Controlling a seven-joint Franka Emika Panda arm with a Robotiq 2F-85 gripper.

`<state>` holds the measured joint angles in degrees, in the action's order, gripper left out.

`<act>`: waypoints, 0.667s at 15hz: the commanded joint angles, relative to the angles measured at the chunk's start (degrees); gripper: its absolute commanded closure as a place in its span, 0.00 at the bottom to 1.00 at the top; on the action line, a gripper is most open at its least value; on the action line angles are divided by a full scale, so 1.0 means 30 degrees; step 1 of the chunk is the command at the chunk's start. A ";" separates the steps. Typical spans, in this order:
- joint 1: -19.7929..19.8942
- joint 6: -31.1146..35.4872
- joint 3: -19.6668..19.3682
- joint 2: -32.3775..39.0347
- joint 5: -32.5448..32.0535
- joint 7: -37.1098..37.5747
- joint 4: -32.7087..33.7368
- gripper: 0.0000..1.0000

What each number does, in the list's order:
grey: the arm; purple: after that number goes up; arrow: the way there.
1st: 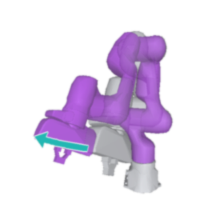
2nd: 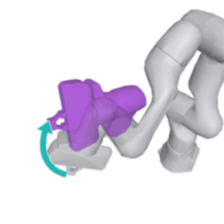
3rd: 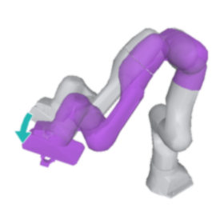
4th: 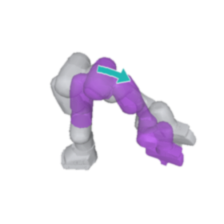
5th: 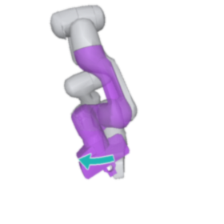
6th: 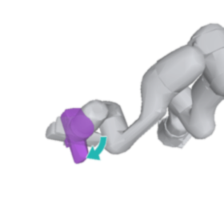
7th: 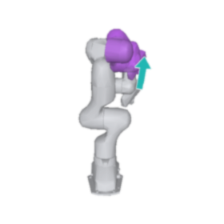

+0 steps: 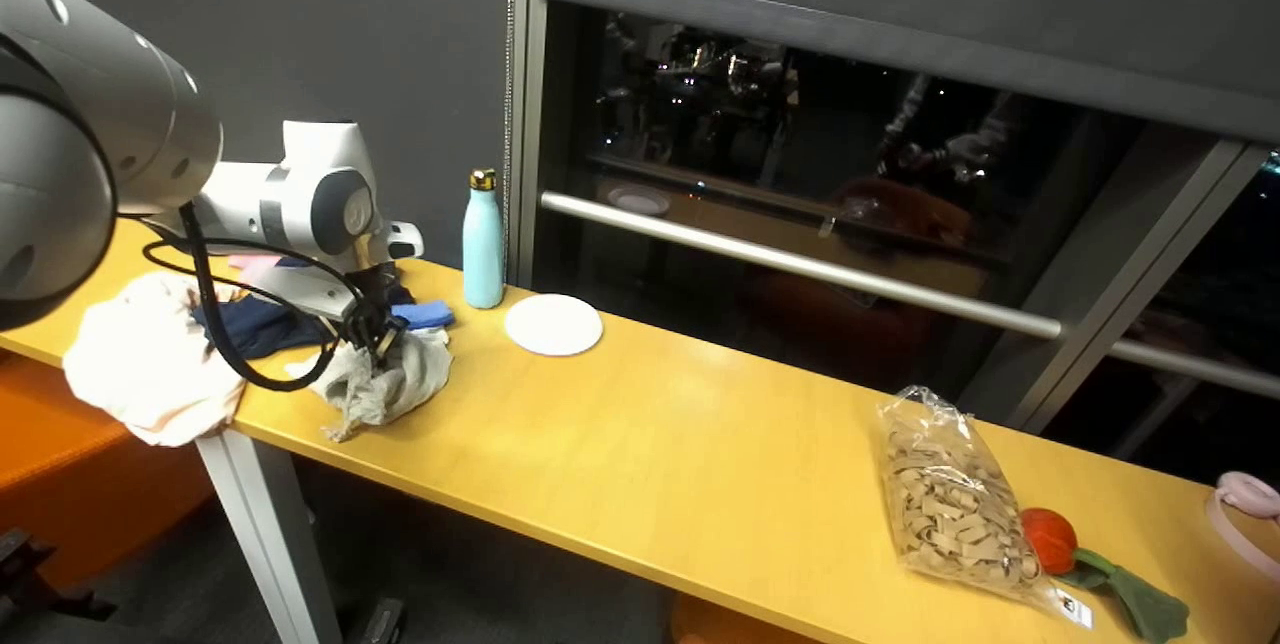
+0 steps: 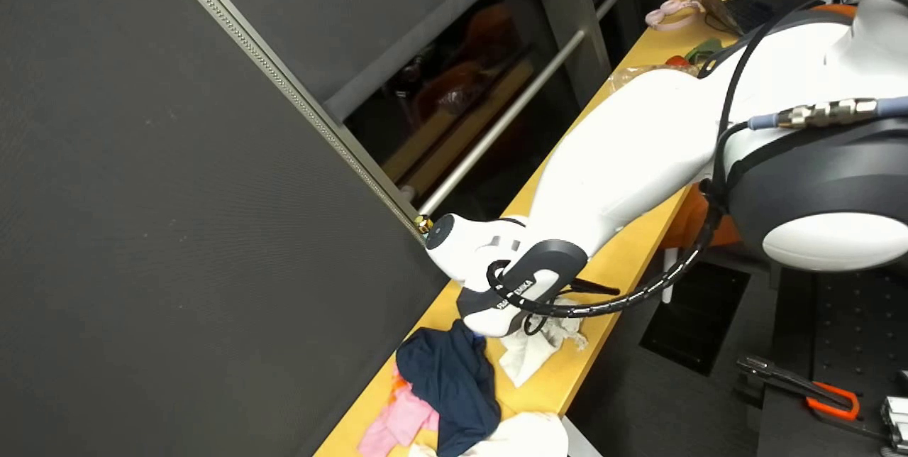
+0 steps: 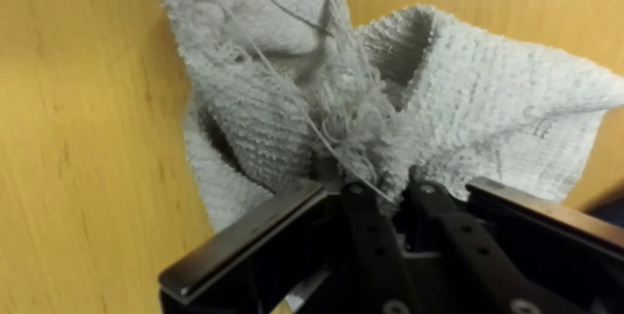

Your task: Wipe the table with the white towel

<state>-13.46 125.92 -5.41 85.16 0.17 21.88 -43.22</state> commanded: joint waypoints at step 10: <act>0.2517 0.2812 -0.1505 -0.2857 -0.0264 0.0398 -0.8100 0.97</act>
<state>-5.97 129.47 -7.41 80.13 0.21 20.98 -56.17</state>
